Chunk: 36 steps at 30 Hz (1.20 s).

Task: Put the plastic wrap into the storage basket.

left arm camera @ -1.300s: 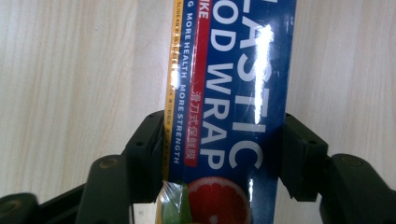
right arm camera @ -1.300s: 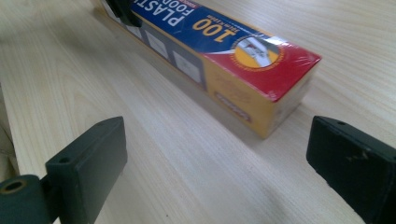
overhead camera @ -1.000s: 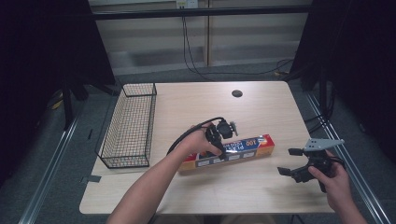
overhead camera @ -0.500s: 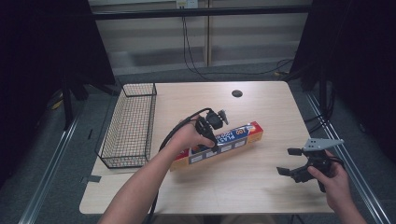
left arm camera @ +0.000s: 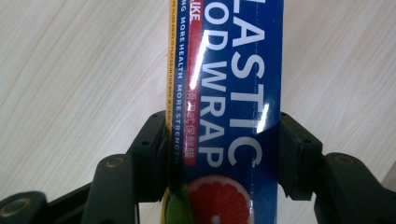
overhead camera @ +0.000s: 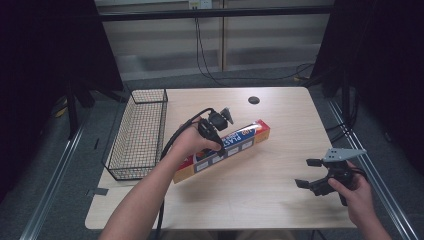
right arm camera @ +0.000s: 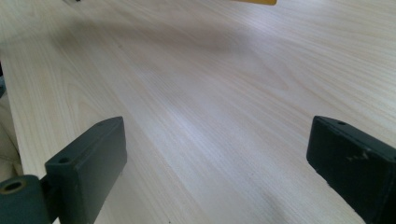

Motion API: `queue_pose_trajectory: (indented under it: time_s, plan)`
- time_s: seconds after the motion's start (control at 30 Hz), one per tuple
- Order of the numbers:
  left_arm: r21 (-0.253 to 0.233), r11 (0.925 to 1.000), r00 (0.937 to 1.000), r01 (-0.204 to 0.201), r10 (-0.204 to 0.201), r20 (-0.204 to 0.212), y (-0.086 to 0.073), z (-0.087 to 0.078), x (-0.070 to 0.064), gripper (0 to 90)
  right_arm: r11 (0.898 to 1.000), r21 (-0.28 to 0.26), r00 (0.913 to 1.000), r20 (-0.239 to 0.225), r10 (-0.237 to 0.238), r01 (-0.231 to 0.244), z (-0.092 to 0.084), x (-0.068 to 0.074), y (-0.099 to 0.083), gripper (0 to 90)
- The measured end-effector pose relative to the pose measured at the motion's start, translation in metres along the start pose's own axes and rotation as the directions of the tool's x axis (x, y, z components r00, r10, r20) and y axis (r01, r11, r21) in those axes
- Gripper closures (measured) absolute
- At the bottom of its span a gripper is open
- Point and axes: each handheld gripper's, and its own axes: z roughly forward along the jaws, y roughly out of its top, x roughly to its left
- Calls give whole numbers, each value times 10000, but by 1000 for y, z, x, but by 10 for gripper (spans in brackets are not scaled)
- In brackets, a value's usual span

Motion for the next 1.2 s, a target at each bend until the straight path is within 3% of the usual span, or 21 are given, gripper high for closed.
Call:
queue_pose_trajectory:
  time_s: [0.07,0.1,0.3,0.33,0.4,0.43,0.57,0.93,0.97,1.1,1.13,1.2]
  plan:
    - [22,10000,10000,-80,80,-29,-2,-4,4,445,10000,2,10000,-2,-1,1,0,0,0,47]
    - [-96,9997,9997,230,-231,-84,-4,-5,4,445,10000,-16,10000,-2,0,0,0,0,0,47]
    - [32,9981,9977,618,-617,-293,-13,-15,12,446,10000,30,10000,-53,-20,20,2,1,1,47]
    - [15,9965,9959,840,-839,-323,-15,-16,13,446,10000,32,10000,-49,-27,27,2,1,1,47]
    - [-2,9966,9959,819,-818,-375,-17,-18,15,446,10000,35,10000,-43,-35,35,3,1,2,47]
    - [-26,9948,9940,1019,-1019,-389,-19,-19,15,446,10000,53,10000,-43,-63,63,4,1,2,47]
    - [32,9946,9932,1035,-1031,-537,-22,-22,18,447,10000,46,9999,-107,-86,87,6,1,4,47]
    - [-20,9879,9856,1552,-1550,-676,-31,-35,23,447,9999,17,9996,-246,-140,140,11,1,9,45]
    - [-64,9846,9825,1745,-1746,-643,-34,-38,24,447,9999,17,9996,-250,-155,156,11,1,9,46]
    - [-79,9834,9804,1815,-1816,-759,-39,-43,27,447,9999,53,9994,-302,-139,141,13,1,10,45]
    - [-208,9776,9747,2095,-2105,-753,-42,-46,29,447,9999,61,9994,-305,-149,151,13,1,10,45]
    - [-238,9757,9723,2178,-2191,-817,-46,-48,31,447,9998,61,9993,-317,-200,202,14,1,11,45]
